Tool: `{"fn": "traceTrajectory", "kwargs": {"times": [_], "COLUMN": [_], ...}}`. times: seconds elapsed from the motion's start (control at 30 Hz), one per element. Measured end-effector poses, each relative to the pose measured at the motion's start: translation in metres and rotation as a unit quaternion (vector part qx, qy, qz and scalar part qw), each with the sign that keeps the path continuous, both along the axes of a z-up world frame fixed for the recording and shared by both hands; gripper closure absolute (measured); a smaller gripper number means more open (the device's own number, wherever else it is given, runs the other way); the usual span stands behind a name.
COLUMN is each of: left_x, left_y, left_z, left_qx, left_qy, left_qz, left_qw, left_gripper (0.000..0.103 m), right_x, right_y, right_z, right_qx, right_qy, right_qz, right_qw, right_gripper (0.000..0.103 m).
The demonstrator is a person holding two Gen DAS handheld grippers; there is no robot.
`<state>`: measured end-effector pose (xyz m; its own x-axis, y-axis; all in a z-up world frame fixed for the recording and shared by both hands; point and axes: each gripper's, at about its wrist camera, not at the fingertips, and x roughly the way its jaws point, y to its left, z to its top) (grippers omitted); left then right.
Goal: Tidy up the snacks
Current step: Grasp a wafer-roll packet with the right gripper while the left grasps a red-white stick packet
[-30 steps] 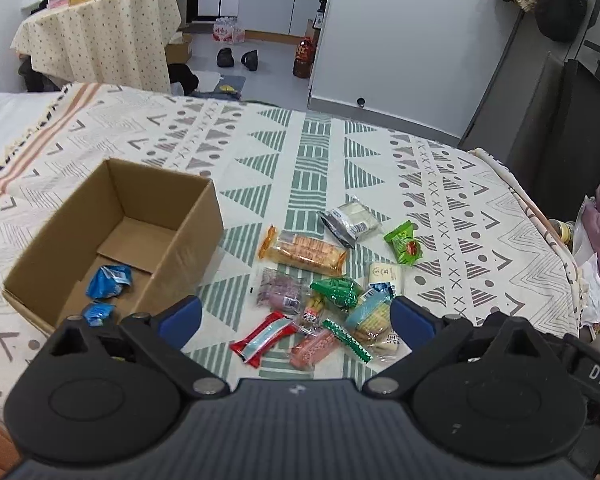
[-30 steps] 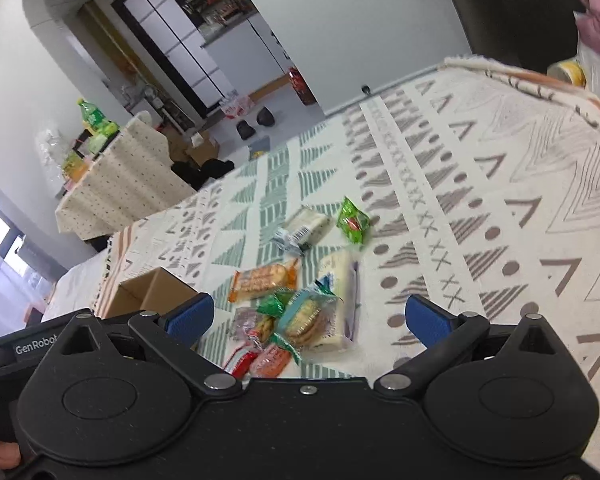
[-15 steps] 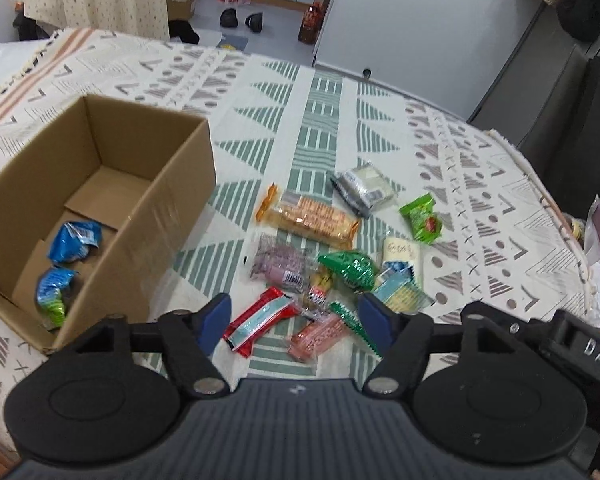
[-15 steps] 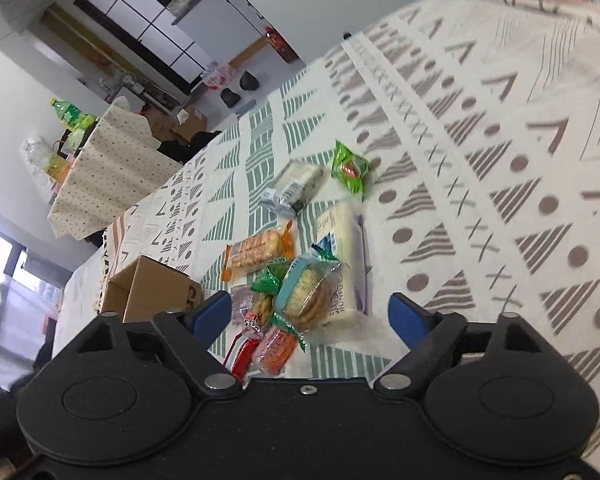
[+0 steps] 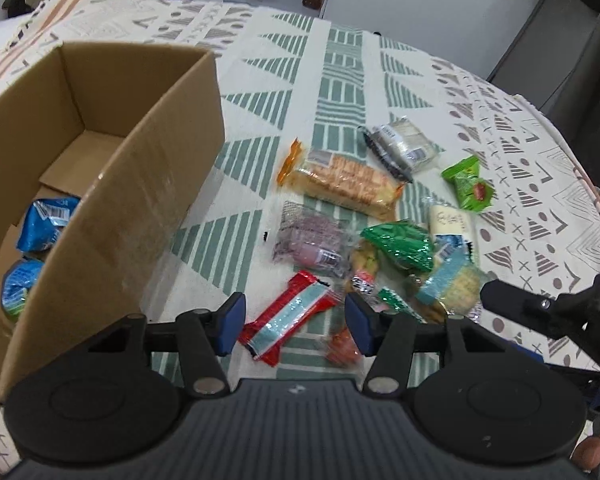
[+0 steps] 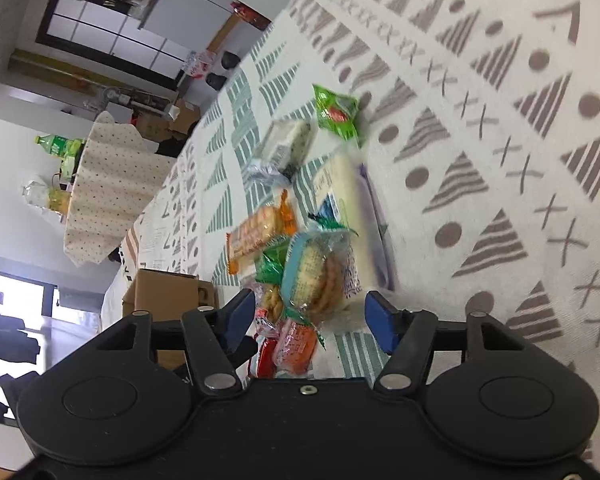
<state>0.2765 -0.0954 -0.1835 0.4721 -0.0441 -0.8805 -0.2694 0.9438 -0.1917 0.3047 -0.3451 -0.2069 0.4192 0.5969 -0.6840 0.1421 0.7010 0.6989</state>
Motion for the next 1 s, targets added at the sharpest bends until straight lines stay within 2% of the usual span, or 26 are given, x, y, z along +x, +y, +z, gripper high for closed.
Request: {"fn": "traceTrajectory", "kwargs": {"times": [0.2,0.37,0.43,0.47,0.5,0.53,0.6,0.7,0.8,1.0], "left_x": [0.007,0.009,0.008,0.008,0.007,0.006,0.004,0.001,-0.002,-0.010], "left_y": [0.003,0.002,0.000,-0.002,-0.002,-0.003,-0.004,-0.004,-0.005,-0.006], "left_z": [-0.012,-0.020,-0.021,-0.021,-0.021,-0.021,-0.022,-0.020,-0.016,0.002], "left_qx": [0.002,0.004,0.010,0.011,0.010,0.009,0.010,0.002,-0.001,0.000], "left_qy": [0.008,0.008,0.007,0.006,0.005,0.005,0.009,0.011,0.009,-0.009], "left_qz": [-0.004,-0.008,-0.013,-0.015,-0.016,-0.018,-0.021,-0.023,-0.024,-0.021], "left_qw": [1.0000,0.9999,0.9998,0.9998,0.9998,0.9998,0.9997,0.9997,0.9997,0.9997], "left_gripper": [0.049,0.049,0.049,0.049,0.050,0.057,0.068,0.082,0.083,0.083], "right_x": [0.007,0.009,0.010,0.010,0.010,0.009,0.007,0.006,0.003,0.001], "right_y": [0.013,0.012,0.009,0.007,0.005,0.003,0.000,0.001,0.004,0.012], "right_z": [-0.011,-0.021,-0.024,-0.025,-0.026,-0.027,-0.028,-0.023,-0.013,0.000], "right_qx": [0.010,0.025,0.028,0.031,0.035,0.040,0.046,0.041,0.041,0.038], "right_qy": [0.013,0.024,0.028,0.029,0.031,0.032,0.031,0.018,-0.004,-0.021], "right_qz": [0.010,-0.007,-0.021,-0.029,-0.037,-0.043,-0.051,-0.048,-0.035,-0.017], "right_qw": [1.000,0.999,0.999,0.999,0.998,0.998,0.997,0.998,0.999,0.999], "right_gripper": [0.044,0.044,0.048,0.053,0.065,0.073,0.081,0.086,0.089,0.090]}}
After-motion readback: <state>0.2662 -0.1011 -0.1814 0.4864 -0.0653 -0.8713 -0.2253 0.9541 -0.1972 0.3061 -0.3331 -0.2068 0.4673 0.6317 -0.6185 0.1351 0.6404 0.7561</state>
